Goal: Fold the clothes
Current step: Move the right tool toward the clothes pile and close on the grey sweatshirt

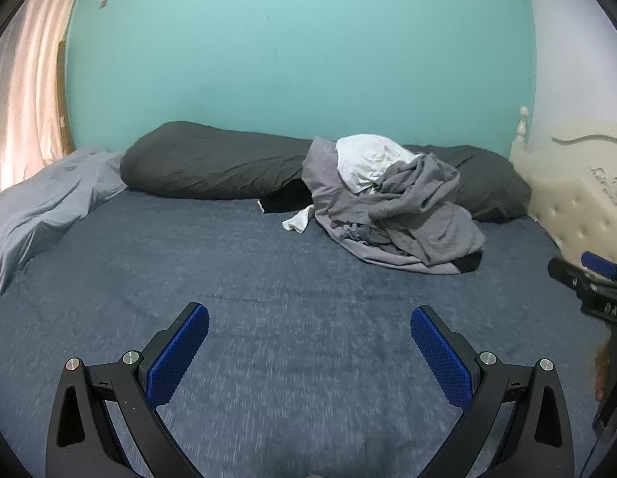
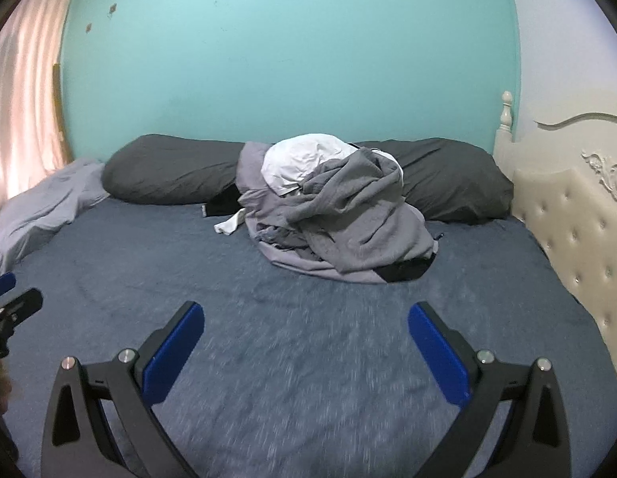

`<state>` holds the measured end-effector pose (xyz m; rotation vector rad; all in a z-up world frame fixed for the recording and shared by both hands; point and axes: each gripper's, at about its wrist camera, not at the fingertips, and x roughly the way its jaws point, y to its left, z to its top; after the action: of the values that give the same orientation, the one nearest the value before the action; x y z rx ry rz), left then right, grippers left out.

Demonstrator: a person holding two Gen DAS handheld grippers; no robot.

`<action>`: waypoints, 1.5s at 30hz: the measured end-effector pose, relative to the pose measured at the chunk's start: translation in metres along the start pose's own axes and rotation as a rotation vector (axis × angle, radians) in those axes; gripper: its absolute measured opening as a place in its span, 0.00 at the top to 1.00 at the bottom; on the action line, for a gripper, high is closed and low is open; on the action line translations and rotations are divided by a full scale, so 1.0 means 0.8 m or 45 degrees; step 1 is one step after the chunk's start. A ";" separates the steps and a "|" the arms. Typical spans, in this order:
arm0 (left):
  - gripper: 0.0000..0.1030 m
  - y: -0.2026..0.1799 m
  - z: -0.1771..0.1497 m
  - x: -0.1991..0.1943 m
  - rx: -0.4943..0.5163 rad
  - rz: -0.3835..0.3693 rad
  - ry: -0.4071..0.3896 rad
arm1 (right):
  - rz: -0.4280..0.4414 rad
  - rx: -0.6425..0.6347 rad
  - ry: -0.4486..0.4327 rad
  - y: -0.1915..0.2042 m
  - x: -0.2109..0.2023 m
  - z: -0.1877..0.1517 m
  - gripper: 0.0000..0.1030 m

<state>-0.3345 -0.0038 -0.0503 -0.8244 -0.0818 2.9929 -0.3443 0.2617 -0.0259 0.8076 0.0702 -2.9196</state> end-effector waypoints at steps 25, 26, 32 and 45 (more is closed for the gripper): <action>0.00 0.026 0.060 0.209 -0.103 0.086 0.094 | 0.045 0.029 0.152 -0.046 0.332 0.094 0.00; 0.00 0.029 0.062 0.215 -0.107 0.090 0.102 | 0.043 0.031 0.158 -0.046 0.342 0.097 0.00; 0.00 0.043 0.075 0.253 -0.114 0.096 0.132 | 0.005 0.038 0.192 -0.053 0.404 0.125 0.00; 0.00 0.055 0.082 0.304 -0.108 0.090 0.153 | -0.051 0.047 0.198 -0.063 0.508 0.158 0.04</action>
<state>-0.5777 -0.0384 -0.1205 -1.0345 -0.1805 3.0153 -0.7615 0.2639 -0.1259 1.0502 0.0457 -2.8974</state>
